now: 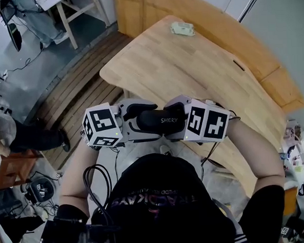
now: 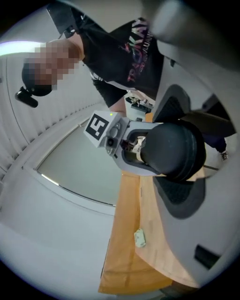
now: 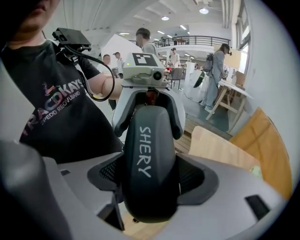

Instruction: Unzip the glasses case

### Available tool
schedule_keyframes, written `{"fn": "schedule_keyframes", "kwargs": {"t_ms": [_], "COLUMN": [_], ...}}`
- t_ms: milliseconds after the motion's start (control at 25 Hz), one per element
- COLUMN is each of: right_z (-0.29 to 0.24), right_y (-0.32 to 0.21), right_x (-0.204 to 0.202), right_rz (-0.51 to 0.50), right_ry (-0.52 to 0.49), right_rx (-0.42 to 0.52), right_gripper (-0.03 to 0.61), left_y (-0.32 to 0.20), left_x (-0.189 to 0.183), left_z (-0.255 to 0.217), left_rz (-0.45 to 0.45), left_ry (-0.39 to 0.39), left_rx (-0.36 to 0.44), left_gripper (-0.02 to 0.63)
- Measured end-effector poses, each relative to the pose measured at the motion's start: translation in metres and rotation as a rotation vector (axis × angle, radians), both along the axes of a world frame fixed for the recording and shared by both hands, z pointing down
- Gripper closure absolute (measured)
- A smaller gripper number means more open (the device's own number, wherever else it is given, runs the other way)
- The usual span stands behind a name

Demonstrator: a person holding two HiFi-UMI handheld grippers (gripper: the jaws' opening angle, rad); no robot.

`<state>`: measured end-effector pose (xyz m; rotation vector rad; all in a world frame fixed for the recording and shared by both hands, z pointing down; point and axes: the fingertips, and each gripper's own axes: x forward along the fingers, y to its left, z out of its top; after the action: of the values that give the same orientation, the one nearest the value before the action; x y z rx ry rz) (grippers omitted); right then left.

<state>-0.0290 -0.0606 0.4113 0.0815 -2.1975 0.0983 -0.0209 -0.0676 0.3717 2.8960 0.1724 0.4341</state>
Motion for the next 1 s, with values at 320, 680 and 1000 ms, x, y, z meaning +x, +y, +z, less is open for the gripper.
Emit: {"fn": "schedule_keyframes", "kwargs": {"t_ms": [320, 680, 1000], "right_z": [-0.006, -0.055, -0.110], "right_y": [0.005, -0.032, -0.043], "right_x": [-0.001, 0.016, 0.028], "right_rz": [-0.053, 0.071, 0.259], "right_ry": [0.008, -0.184, -0.404], "right_rx": [0.024, 0.251, 0.575], "right_gripper": [0.229, 0.212, 0.243], "left_y": [0.008, -0.024, -0.059], "left_x": [0.003, -0.015, -0.051], "left_z": [-0.004, -0.024, -0.053], "left_rz": [0.000, -0.199, -0.353], "left_ry": [0.045, 0.169, 0.214], "left_rx": [0.004, -0.090, -0.052], "left_gripper": [0.280, 0.282, 0.284]}}
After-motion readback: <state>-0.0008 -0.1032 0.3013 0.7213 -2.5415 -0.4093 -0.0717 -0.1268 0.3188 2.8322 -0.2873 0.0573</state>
